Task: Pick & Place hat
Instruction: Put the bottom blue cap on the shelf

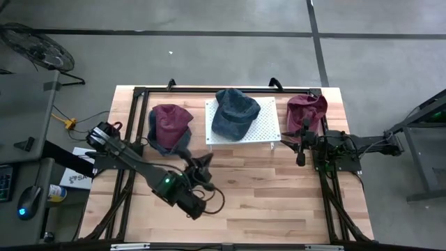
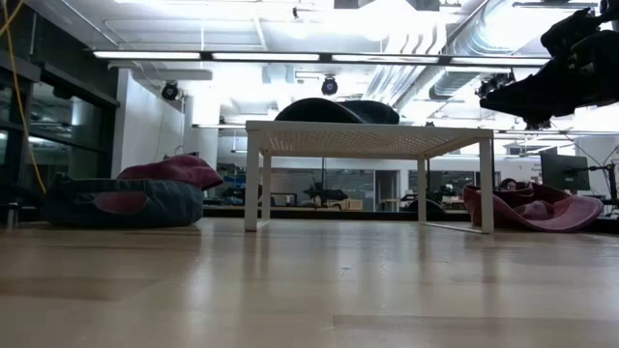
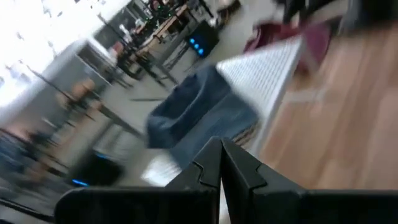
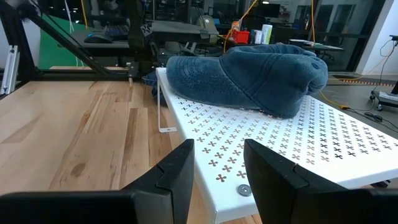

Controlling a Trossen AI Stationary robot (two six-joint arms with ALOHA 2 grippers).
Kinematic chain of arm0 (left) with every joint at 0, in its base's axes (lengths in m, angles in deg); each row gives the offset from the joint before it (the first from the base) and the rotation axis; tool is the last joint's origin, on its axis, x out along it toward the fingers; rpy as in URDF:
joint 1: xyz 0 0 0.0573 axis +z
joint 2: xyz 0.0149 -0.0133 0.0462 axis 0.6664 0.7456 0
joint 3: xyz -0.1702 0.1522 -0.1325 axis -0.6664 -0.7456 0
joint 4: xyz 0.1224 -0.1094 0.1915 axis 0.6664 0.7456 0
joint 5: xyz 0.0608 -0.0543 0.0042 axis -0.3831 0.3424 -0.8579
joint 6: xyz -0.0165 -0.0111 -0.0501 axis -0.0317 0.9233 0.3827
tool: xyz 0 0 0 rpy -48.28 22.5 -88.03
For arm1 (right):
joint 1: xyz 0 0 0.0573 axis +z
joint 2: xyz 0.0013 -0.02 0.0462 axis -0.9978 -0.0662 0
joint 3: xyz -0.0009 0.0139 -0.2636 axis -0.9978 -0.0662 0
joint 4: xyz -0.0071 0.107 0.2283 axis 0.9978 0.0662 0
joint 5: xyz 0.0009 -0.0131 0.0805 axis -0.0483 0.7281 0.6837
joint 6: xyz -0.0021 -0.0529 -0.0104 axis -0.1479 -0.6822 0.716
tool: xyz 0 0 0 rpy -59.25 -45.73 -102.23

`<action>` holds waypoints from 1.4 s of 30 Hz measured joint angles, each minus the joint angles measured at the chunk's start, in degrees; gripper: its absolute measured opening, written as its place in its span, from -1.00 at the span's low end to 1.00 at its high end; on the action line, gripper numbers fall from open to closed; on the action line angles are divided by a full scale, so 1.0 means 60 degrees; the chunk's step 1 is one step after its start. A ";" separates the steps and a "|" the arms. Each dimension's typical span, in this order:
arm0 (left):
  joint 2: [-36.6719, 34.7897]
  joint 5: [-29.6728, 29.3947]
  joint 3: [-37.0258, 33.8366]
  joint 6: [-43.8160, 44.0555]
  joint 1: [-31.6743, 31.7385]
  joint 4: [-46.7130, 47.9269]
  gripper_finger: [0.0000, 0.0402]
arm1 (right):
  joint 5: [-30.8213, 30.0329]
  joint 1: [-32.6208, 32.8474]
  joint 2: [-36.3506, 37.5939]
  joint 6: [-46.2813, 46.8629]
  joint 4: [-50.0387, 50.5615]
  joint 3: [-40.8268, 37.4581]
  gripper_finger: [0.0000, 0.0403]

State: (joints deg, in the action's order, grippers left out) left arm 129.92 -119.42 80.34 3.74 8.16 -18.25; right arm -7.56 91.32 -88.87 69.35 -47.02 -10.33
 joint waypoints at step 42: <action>0.0736 0.7749 -0.0004 0.9512 0.4751 -0.7426 -0.99 | 0.0000 0.0000 0.0000 0.0000 0.0004 -0.0004 -0.34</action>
State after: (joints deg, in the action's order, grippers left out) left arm 134.34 -72.92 80.32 60.81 36.67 -62.81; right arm -7.56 91.32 -88.87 69.35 -47.00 -10.35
